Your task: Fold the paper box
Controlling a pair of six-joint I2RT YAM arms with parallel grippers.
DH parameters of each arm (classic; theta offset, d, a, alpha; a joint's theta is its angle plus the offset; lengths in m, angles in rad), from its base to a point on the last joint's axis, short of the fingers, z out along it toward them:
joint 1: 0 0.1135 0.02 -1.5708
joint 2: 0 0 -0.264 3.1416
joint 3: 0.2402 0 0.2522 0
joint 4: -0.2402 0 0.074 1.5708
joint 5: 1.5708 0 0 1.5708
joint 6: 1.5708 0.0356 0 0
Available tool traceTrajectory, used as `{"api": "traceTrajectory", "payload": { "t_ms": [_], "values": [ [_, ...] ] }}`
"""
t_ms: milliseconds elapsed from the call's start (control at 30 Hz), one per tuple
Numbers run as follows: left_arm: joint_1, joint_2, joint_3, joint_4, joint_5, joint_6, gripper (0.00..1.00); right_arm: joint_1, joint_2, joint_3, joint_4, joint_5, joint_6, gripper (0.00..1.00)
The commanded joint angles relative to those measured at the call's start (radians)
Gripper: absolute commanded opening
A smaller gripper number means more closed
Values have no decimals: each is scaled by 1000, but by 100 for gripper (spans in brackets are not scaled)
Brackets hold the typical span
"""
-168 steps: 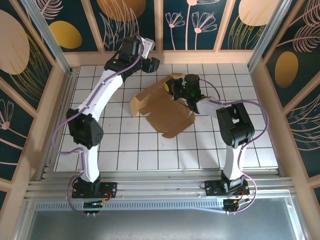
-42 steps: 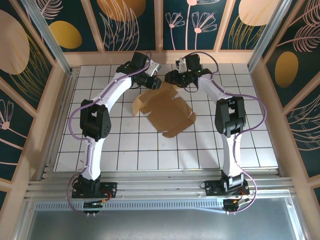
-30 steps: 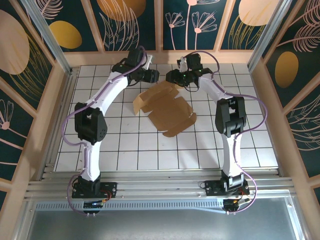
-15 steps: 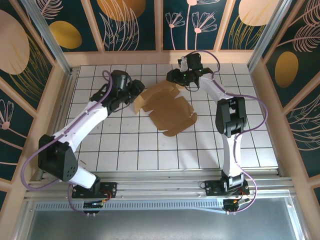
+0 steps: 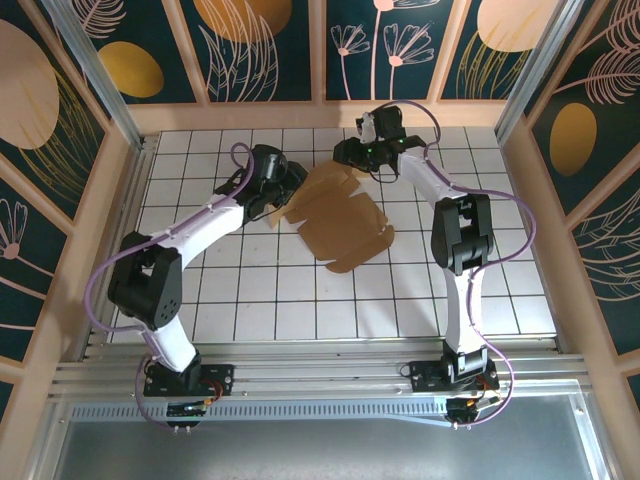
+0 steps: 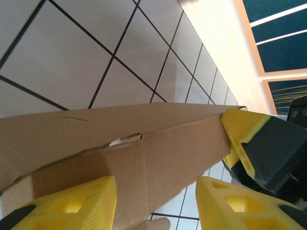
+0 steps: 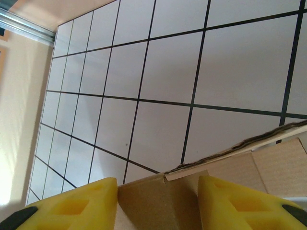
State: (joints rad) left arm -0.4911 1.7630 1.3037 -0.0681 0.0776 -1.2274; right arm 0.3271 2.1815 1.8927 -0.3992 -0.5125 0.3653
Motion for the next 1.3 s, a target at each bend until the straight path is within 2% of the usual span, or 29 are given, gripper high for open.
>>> {"api": "traceTrajectory", "payload": {
  "t_ms": [0, 200, 400, 667, 733, 833, 933, 1100, 1267],
  "values": [
    [0, 32, 10, 119, 41, 15, 47, -4, -31, -25, -29, 42, -13, 48],
    [0, 77, 13, 154, 73, -22, 48, 2, -26, -22, -30, 39, -9, 48],
    [0, 101, 14, 204, 82, -42, 38, 6, -28, -21, -42, 43, -14, 48],
    [0, 91, 28, 149, 50, -33, 37, 6, -31, -22, -44, 57, -14, 48],
    [0, 76, 29, 133, 28, -13, 39, 6, -33, -20, -44, 66, -9, 48],
    [0, 38, 31, 102, -10, 37, 52, 4, -34, -14, -41, 78, -5, 48],
    [1, -18, 14, 72, -60, 88, 60, 1, -28, -4, -43, 90, -5, 48],
    [-13, -138, -50, 28, -108, 147, 63, 2, -19, 6, -51, 100, -9, 49],
    [-65, -271, -191, 22, -166, 178, 62, 0, -15, 7, -58, 104, -14, 49]
  ]
}}
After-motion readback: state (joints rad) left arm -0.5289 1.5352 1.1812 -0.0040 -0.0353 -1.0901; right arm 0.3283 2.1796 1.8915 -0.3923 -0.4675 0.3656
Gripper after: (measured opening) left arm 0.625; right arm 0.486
